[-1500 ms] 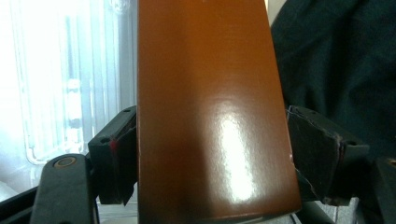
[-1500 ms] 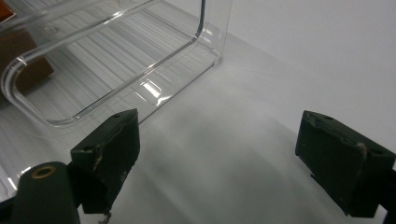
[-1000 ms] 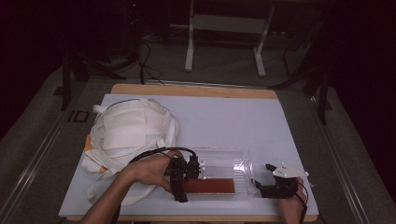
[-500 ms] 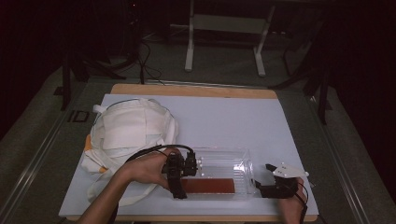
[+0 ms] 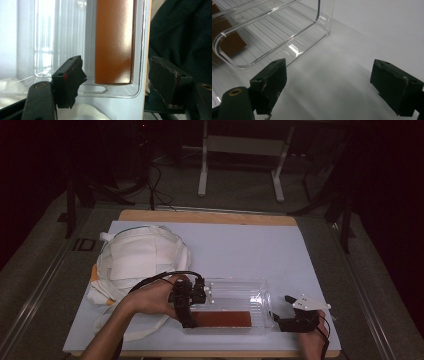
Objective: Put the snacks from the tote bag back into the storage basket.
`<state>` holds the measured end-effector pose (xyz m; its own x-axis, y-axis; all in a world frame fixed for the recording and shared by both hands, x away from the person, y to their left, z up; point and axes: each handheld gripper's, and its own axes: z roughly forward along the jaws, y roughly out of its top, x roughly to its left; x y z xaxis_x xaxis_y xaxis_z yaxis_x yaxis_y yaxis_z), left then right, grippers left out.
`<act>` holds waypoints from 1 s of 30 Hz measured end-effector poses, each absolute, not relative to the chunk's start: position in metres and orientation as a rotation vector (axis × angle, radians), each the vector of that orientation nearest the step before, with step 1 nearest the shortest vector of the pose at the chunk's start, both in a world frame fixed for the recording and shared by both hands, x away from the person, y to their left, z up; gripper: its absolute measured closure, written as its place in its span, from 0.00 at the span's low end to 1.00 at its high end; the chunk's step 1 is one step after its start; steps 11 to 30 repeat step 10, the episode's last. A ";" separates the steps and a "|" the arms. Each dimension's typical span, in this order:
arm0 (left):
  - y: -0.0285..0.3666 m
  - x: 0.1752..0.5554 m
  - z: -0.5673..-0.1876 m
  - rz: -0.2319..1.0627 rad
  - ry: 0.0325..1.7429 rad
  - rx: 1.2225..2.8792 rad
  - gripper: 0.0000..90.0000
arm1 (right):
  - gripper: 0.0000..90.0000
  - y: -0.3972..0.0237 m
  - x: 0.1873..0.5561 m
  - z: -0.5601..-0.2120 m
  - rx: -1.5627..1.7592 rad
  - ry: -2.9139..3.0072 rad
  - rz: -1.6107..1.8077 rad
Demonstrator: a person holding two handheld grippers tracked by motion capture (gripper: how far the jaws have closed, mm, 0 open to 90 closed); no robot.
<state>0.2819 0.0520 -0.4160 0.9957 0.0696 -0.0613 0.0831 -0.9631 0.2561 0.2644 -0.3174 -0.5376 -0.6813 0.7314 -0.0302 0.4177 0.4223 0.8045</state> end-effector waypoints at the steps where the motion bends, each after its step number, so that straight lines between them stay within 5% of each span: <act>1: 0.053 0.282 -0.416 -0.068 0.118 2.871 0.31 | 0.15 -0.318 0.264 -0.538 0.986 2.303 1.151; 10: 0.076 0.282 -0.413 0.062 0.199 2.778 0.31 | 0.15 -0.318 0.264 -0.537 0.993 2.301 1.155; 30: 0.076 0.282 -0.413 0.062 0.199 2.778 0.31 | 0.15 -0.318 0.264 -0.537 0.993 2.301 1.155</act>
